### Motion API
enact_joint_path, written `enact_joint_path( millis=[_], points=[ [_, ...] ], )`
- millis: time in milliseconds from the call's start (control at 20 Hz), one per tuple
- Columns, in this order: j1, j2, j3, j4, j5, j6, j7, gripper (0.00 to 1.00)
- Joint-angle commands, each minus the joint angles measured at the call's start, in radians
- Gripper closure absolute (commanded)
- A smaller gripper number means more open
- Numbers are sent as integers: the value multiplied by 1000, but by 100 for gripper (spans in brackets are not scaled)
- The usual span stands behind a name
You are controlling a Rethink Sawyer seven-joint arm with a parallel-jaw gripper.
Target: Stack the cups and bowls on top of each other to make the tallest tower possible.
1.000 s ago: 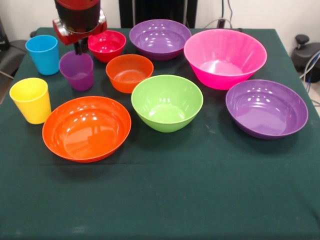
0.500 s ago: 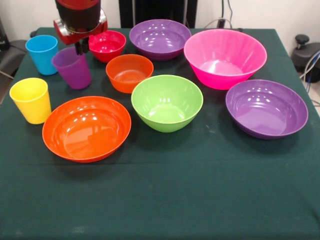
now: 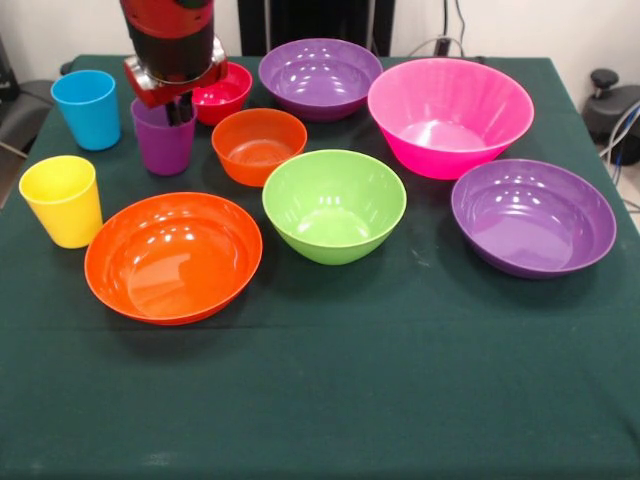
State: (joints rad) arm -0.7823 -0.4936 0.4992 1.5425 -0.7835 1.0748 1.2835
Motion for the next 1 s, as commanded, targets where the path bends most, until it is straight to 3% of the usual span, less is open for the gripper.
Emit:
enact_joint_path(
  millis=[50, 550, 600, 1000],
  points=[
    [32, 38, -26, 33, -54, -43, -75, 100],
    [27, -12, -6, 49, -40, -35, -104, 100],
    [28, -10, -6, 45, -41, -33, -106, 0],
    [31, -12, -14, 45, -40, -32, -86, 0]
  ],
)
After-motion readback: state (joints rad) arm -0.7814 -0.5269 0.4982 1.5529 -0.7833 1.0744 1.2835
